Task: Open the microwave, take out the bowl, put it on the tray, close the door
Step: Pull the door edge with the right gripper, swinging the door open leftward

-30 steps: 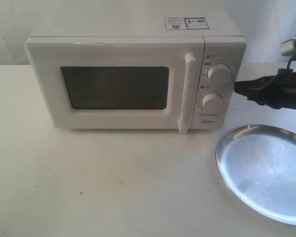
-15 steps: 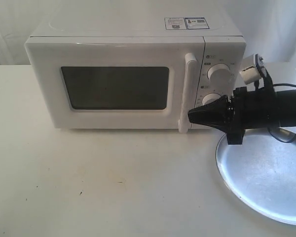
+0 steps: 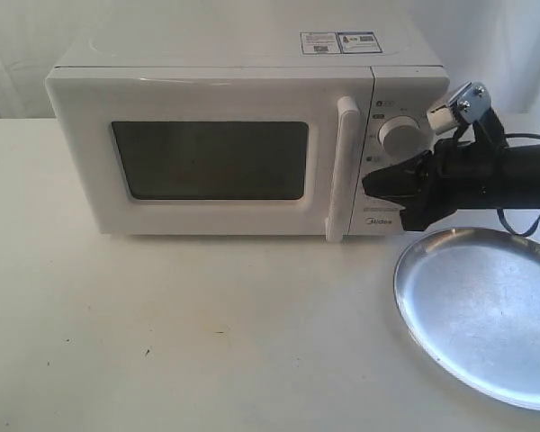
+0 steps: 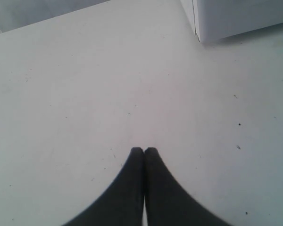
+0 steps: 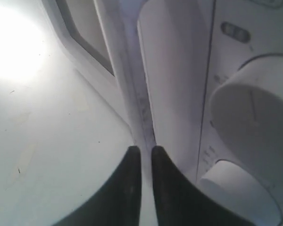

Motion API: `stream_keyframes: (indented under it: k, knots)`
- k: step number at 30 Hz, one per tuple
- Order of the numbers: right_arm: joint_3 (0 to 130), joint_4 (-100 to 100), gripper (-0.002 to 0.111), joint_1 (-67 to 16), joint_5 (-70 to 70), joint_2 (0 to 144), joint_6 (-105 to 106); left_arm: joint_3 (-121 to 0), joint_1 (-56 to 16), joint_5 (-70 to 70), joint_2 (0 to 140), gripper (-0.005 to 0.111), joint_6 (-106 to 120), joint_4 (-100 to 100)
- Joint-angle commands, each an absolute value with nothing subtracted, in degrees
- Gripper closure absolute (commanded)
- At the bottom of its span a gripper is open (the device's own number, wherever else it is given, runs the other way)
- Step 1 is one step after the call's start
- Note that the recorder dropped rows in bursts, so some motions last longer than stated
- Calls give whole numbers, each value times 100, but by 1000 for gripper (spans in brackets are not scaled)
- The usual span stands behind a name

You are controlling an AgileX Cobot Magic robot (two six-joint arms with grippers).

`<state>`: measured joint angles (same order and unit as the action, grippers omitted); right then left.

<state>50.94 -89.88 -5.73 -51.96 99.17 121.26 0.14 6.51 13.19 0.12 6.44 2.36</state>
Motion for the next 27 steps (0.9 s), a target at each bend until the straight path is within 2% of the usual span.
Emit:
stream_keyframes:
  k: [1, 2, 3, 4, 5, 9, 11, 12, 13, 14, 15, 20, 27]
  knots:
    - [5152, -9109, 71, -630, -5388, 9970, 12247, 0, 619, 1324, 0, 107, 627, 197]
    - [5152, -9303, 51, -700, -5398, 10005, 12247, 0, 619, 1324, 0, 107, 627, 197]
    - [5162, -9548, 36, -777, -5342, 10056, 12247, 0, 619, 1324, 0, 107, 627, 197]
    - [5210, -9613, 31, -874, -5266, 10116, 12247, 0, 619, 1324, 0, 107, 627, 197]
    - [5317, -9640, 32, -983, -5147, 10204, 12247, 0, 619, 1324, 0, 107, 627, 197]
    - [5766, -9692, 45, -1479, -4903, 10654, 12247, 0, 619, 1324, 0, 107, 627, 197]
    - [5940, -9692, 58, -1615, -4952, 10825, 12247, 0, 619, 1324, 0, 107, 627, 197]
    - [6002, -9653, 73, -1659, -5136, 10902, 12247, 0, 619, 1324, 0, 107, 627, 197]
    - [6006, -9654, 81, -1659, -5237, 10915, 12247, 0, 619, 1324, 0, 107, 627, 197]
    - [6019, -9654, 100, -1659, -5505, 10932, 12247, 0, 619, 1324, 0, 107, 627, 197]
    - [6019, -9643, 107, -1659, -5610, 10932, 12247, 0, 619, 1324, 0, 107, 627, 197]
    - [6019, -9273, 108, -1659, -6996, 10920, 12247, 0, 619, 1324, 0, 107, 627, 197]
    - [5939, -8661, 108, -1659, -6996, 10314, 12161, 0, 619, 1324, 0, 107, 627, 197]
